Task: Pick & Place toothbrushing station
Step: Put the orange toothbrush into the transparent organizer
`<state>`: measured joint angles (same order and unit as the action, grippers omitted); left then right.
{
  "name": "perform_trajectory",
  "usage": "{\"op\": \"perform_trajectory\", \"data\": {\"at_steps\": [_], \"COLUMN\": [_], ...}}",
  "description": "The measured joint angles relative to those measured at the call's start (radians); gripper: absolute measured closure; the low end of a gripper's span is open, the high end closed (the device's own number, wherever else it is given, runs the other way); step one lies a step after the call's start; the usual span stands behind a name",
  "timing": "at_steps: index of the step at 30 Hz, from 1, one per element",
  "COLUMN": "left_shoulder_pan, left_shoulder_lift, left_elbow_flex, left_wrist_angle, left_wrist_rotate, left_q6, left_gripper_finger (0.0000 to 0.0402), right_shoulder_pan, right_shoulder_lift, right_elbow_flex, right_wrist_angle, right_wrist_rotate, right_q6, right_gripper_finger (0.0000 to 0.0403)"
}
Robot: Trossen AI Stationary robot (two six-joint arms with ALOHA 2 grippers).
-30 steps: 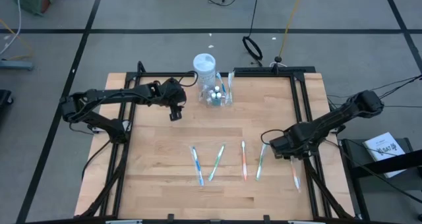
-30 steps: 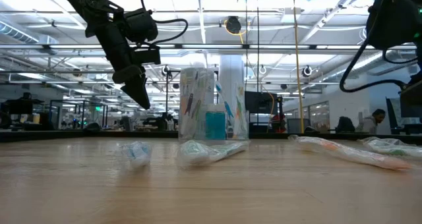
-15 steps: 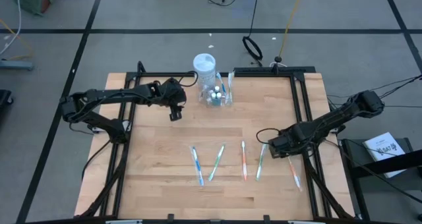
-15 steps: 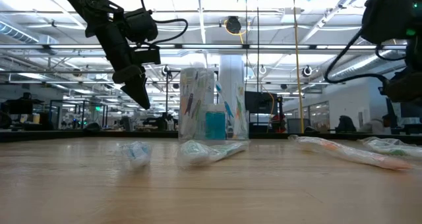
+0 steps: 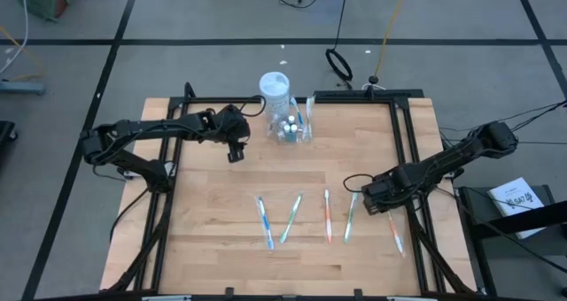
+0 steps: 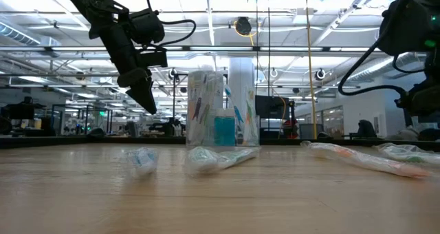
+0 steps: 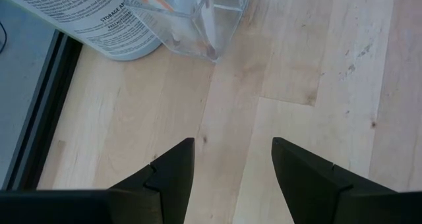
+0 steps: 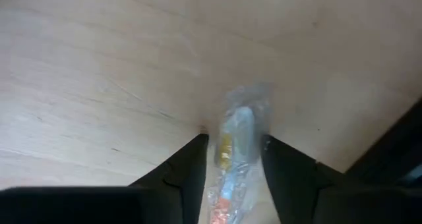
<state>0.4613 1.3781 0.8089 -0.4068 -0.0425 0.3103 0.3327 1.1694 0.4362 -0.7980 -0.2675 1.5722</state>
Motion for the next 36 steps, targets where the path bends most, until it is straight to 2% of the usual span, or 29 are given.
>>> {"op": "perform_trajectory", "data": {"at_steps": [5,10,13,17,19,26,29,32,36], "left_shoulder_pan": [0.000,0.000,0.000,0.000,0.000,0.000,0.000,0.000,0.000], "left_shoulder_lift": [0.000,0.000,0.000,0.000,0.000,0.000,0.000,0.000,0.000], "left_elbow_flex": [0.000,0.000,0.000,0.000,0.000,0.000,0.000,0.000,0.000], "left_wrist_angle": [0.000,0.001,0.001,0.006,0.017,0.024,0.024,0.024,0.024], "left_wrist_rotate": [0.000,0.000,0.000,0.000,0.000,0.022,0.024,0.024,0.024], "left_q6": [0.000,0.000,0.000,0.000,0.000,-0.001,-0.001,-0.001,0.000], "left_gripper_finger": [0.0192,0.0192,0.0192,0.0192,0.0192,0.0192,0.0192,0.0192,0.0192], "right_shoulder_pan": [-0.006,-0.006,-0.005,-0.009,-0.008,-0.077,-0.127,-0.192,-0.293], "right_shoulder_lift": [0.001,0.002,0.002,0.004,0.001,-0.003,-0.003,-0.001,0.028], "right_elbow_flex": [-0.002,0.025,0.080,0.183,0.220,0.238,0.230,0.193,0.139], "right_wrist_angle": [0.005,0.005,-0.012,0.065,0.148,0.743,1.033,1.357,1.698], "right_wrist_rotate": [0.002,0.030,0.075,0.244,0.312,0.480,0.652,0.771,0.766], "right_q6": [-0.030,-0.139,-0.206,-0.298,-0.437,-1.181,-1.471,-1.646,-1.775], "right_gripper_finger": [0.0323,0.0385,0.0389,0.0368,0.0363,0.0385,0.0388,0.0381,0.0376]}}
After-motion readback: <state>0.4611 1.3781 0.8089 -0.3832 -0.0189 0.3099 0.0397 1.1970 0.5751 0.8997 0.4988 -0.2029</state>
